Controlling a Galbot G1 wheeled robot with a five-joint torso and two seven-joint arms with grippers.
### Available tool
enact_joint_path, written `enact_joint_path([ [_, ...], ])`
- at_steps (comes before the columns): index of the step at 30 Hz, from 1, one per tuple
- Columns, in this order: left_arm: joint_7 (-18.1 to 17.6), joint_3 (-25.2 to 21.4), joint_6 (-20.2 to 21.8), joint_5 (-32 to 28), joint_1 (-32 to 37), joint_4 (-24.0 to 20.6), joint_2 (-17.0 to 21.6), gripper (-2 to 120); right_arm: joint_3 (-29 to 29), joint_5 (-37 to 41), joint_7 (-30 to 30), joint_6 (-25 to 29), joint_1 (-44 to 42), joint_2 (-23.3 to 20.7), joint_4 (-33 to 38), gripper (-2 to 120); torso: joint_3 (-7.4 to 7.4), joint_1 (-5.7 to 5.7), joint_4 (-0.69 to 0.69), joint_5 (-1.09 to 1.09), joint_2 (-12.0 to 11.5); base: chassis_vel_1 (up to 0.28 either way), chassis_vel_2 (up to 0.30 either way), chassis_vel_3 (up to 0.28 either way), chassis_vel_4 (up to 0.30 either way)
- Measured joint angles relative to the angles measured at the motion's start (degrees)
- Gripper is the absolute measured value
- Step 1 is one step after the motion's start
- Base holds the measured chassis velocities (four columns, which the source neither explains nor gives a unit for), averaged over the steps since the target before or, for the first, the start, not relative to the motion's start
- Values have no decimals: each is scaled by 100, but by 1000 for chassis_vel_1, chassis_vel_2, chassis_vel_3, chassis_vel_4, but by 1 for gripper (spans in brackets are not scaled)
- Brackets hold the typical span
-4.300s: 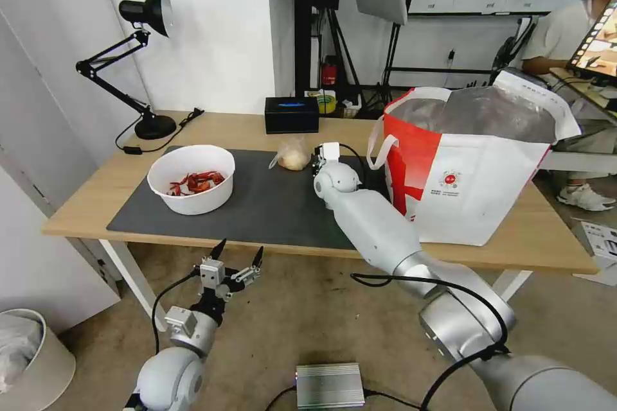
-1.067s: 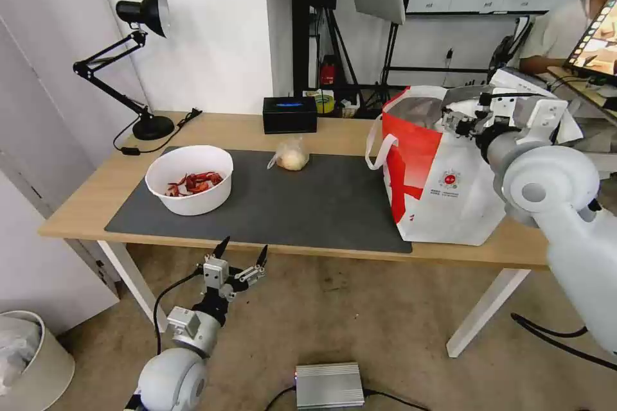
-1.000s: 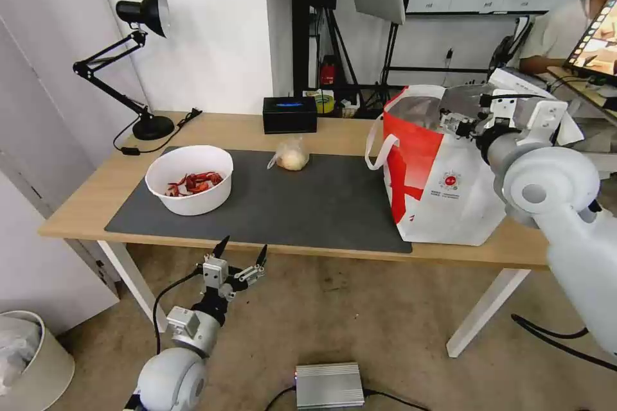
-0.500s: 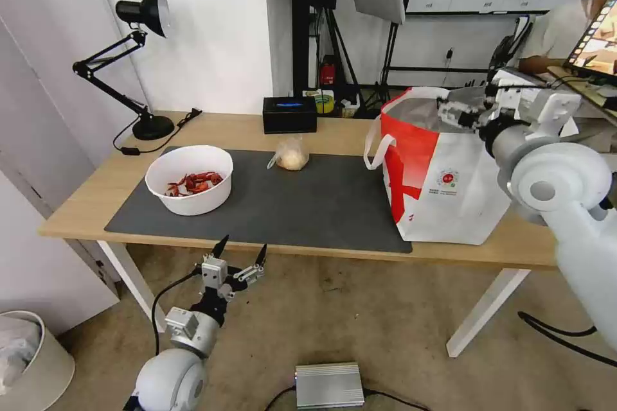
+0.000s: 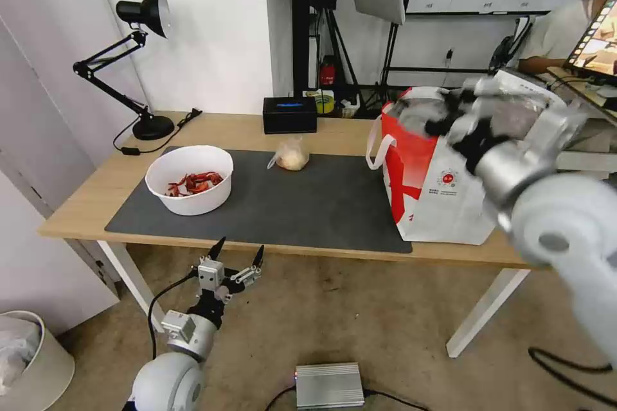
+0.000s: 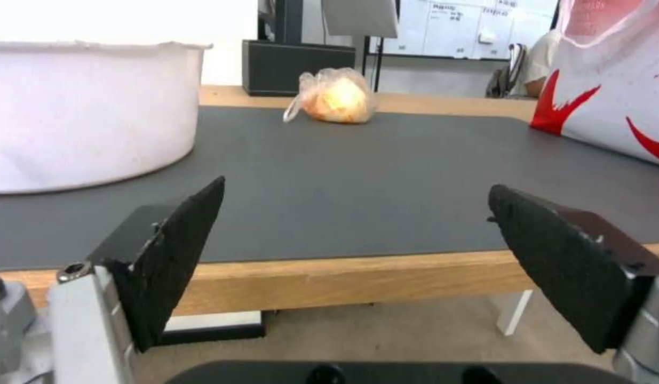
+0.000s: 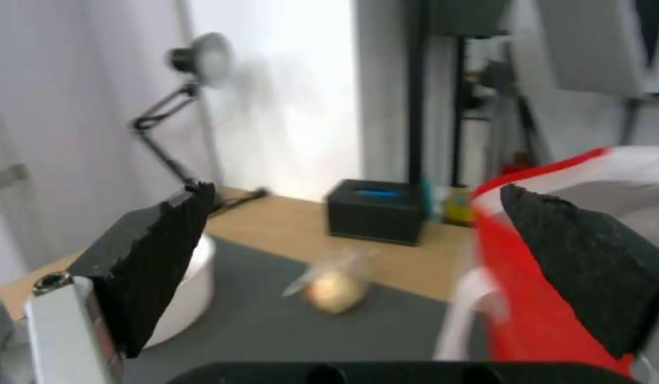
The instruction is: Pick up the trash from the table and place it into the takeout bag.
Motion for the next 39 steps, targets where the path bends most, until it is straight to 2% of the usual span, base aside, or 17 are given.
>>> enact_joint_path([
  [2,4,0,-7,-1,7,8,-11,100,13,-377,-353,407,-433,40,-9,100,0,0,0,-1,0,0,0,0,0],
  [3,4,0,-7,-1,7,8,-11,100,13,-377,-353,407,-433,40,-9,100,0,0,0,-1,0,0,0,0,0],
  [6,8,-23,-21,-6,31,2,-12,100,29,-1239,-718,1161,-1406,223,-127,100,0,0,0,0,0,0,0,0,0],
  [8,10,-31,-23,-9,33,0,-9,100,30,-1437,-785,1349,-1607,259,-180,100,0,0,0,0,0,0,0,0,0],
  [10,12,-58,-34,-28,33,-2,14,100,33,-1977,-944,1943,-2119,348,-367,100,0,0,-1,1,0,0,0,0,0],
  [11,12,-58,-34,-28,33,-2,14,100,33,-1977,-944,1943,-2119,348,-367,100,0,0,-1,1,0,0,0,0,0],
  [13,14,-77,-39,-45,35,-3,24,100,37,-2369,-1064,2495,-2540,433,-565,100,0,0,-1,1,0,0,0,0,0],
  [14,14,-77,-39,-45,35,-3,24,100,37,-2369,-1064,2495,-2540,433,-565,100,0,0,-1,1,0,0,0,0,0],
  [20,21,-98,-65,-63,26,30,46,100,-167,-3049,-1098,3318,-3171,745,-1107,100,0,0,0,0,0,0,0,0,0],
  [27,25,-118,-79,-109,23,45,59,100,-391,-3340,-894,3572,-3478,927,-1411,100,0,0,0,0,0,0,0,0,0],
  [39,29,-107,-98,-111,29,96,69,100,-548,-3509,-691,3593,-3655,1061,-1561,100,0,1,0,0,0,0,0,0,0],
])
